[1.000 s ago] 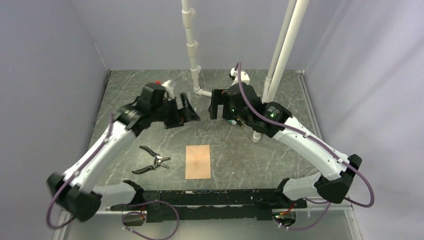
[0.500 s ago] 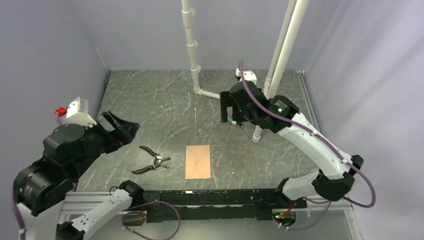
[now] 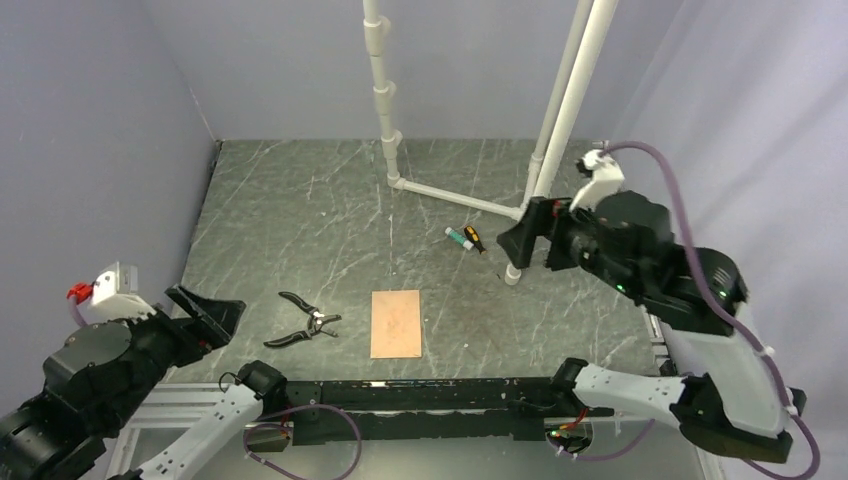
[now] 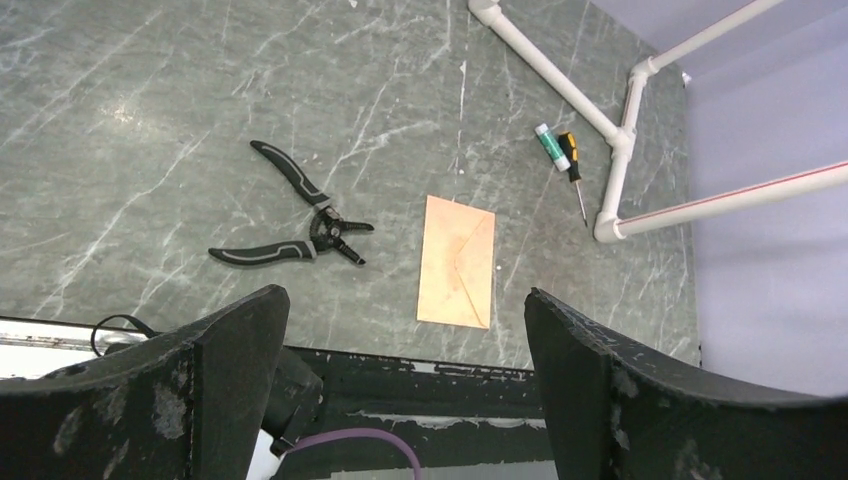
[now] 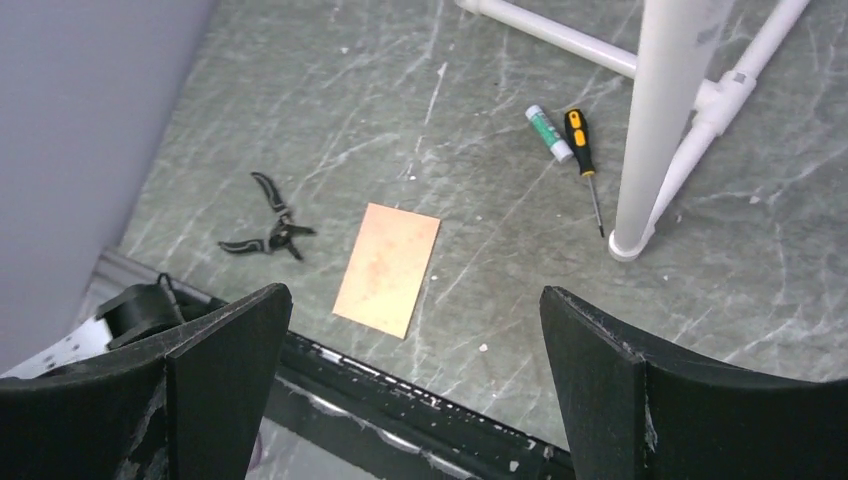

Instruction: Place the letter into the envelope and seal it

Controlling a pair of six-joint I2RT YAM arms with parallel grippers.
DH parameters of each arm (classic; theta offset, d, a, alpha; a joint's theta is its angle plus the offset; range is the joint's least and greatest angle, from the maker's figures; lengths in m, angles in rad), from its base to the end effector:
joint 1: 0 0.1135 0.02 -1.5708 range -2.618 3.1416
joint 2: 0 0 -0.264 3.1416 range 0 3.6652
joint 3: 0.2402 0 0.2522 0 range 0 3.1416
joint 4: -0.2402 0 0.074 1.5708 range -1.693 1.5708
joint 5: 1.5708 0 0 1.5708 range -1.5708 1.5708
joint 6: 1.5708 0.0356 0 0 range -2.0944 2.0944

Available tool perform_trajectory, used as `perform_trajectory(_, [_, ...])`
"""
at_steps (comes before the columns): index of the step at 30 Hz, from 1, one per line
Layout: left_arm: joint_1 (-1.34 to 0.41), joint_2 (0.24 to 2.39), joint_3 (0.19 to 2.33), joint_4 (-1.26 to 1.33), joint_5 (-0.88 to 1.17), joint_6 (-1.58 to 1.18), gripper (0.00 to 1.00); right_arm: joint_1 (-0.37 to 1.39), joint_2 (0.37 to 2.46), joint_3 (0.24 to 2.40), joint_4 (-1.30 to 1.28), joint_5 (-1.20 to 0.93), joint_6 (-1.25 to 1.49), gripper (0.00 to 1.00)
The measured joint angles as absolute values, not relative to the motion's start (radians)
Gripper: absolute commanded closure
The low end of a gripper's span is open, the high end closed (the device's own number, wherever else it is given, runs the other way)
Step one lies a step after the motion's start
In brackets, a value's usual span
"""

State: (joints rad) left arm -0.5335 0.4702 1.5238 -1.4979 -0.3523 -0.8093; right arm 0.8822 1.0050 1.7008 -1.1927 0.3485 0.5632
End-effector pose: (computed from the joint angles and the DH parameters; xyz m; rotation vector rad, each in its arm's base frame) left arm -0.0363 0.0357 0.4295 -0.5000 1.9598 -0.5095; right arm 0.0872 0.0869 0.4882 -0.1145 2.0761 0.5412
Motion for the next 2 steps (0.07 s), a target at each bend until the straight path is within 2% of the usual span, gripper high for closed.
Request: perform_trajectory(2, [-0.533, 0.469, 1.520, -1.507, -0.340, -0.810, 0.07, 0.882, 0.970, 1.702, -1.199, 0.321, 0.558, 0.00])
